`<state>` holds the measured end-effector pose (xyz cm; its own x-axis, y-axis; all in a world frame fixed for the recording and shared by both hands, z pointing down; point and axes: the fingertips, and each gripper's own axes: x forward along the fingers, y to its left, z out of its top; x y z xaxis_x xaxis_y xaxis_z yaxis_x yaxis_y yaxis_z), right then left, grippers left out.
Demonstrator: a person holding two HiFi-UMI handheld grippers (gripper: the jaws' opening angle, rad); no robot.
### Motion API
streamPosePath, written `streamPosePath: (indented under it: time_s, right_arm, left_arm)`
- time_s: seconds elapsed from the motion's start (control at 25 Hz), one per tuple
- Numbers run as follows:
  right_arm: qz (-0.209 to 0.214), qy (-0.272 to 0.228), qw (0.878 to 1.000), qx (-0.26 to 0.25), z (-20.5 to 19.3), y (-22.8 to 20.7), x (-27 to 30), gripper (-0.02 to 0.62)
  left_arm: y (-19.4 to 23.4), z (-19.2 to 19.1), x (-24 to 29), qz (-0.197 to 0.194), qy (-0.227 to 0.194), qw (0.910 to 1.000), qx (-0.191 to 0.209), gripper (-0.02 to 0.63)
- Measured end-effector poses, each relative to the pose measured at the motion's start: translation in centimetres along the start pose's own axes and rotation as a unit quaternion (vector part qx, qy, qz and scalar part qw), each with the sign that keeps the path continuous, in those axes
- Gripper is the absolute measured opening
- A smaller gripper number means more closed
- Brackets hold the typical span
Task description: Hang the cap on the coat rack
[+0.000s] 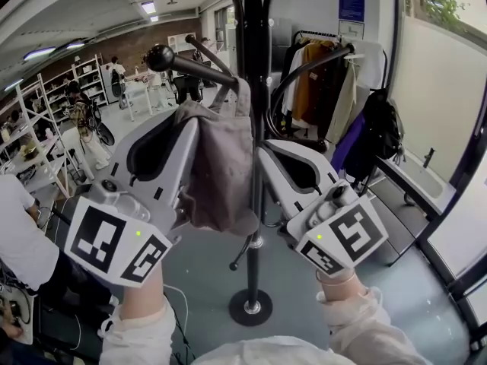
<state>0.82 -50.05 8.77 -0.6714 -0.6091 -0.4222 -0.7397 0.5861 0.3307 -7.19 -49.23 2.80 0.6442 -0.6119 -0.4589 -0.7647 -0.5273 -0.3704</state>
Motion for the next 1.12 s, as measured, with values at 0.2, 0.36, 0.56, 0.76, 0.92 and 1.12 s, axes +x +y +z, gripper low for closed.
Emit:
streamPosePath:
  time_s: [0.2,0.36,0.56,0.76,0.92,1.12]
  right_arm:
    - [-0.004,0.006,1.0,0.007,-0.8,-0.1,0.2,0.003]
    - [-0.008,0.006,1.0,0.004,-0.9,0.0,0.0,0.003]
    - [-0.017,0.011,1.0,0.013,-1.5,-0.2,-0.2,0.003]
    - [-0.018,0.015,1.0,0.02,-2.5,-0.4,-0.7,0.003]
    - [-0.023,0.019,0.999,0.024,-2.9,-0.4,-1.3,0.003]
    - [-0.029,0.029,0.999,0.032,-3.4,0.1,-1.0,0.003]
  left_arm:
    - [0.1,-1.1,0.4,0.0,0.013,0.9999,0.001,0.044]
    - [0.2,-1.9,0.5,-0.002,0.018,0.9998,-0.008,0.044]
    - [0.1,-2.8,0.9,-0.005,0.029,0.9995,-0.012,0.044]
    - [-0.9,-4.5,1.4,-0.015,0.043,0.9988,-0.018,0.044]
    - [-1.6,-5.3,1.3,-0.02,0.051,0.9982,-0.025,0.044]
    - [-1.2,-6.0,0.8,-0.026,0.063,0.9971,-0.034,0.044]
